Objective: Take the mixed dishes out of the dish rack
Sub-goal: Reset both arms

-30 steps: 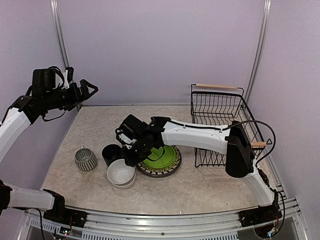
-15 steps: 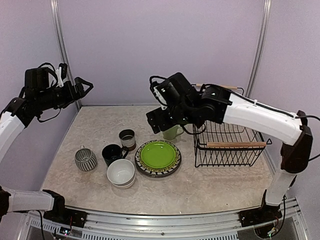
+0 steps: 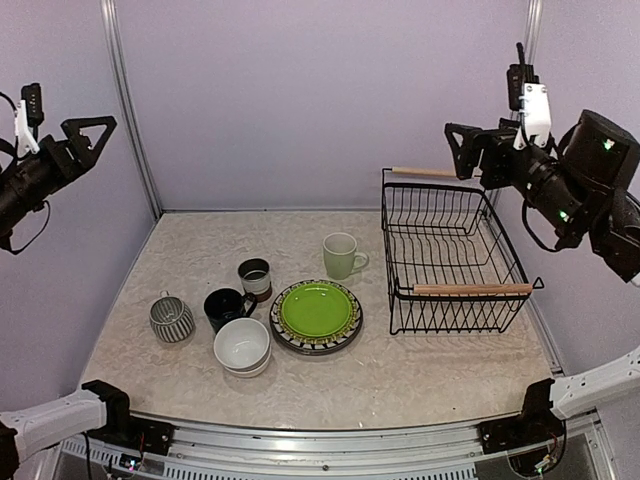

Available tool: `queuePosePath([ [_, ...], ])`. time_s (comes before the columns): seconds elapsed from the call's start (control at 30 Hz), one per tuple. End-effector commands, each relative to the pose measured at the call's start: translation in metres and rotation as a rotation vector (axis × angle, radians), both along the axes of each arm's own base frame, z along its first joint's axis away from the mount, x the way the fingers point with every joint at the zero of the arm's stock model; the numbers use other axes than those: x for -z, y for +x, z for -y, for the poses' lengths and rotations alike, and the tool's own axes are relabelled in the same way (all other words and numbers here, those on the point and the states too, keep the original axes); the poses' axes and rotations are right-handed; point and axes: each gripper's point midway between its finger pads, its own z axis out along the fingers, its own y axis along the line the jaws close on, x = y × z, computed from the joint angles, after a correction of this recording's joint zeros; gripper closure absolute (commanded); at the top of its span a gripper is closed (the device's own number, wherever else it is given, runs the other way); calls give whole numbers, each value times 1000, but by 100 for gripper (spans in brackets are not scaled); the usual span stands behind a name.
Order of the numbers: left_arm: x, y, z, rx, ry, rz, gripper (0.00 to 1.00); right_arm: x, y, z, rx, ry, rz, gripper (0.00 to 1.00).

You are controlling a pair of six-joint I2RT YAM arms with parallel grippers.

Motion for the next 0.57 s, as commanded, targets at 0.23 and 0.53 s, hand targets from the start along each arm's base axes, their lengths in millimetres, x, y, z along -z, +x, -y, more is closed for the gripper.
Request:
queuePosePath([
  [0.23, -14, 4, -4, -36, 53, 28, 1, -50, -17, 68, 179, 30, 153, 0],
  [0.53, -8, 14, 10, 35, -6, -7, 1, -35, -9, 72, 256, 32, 69, 0],
])
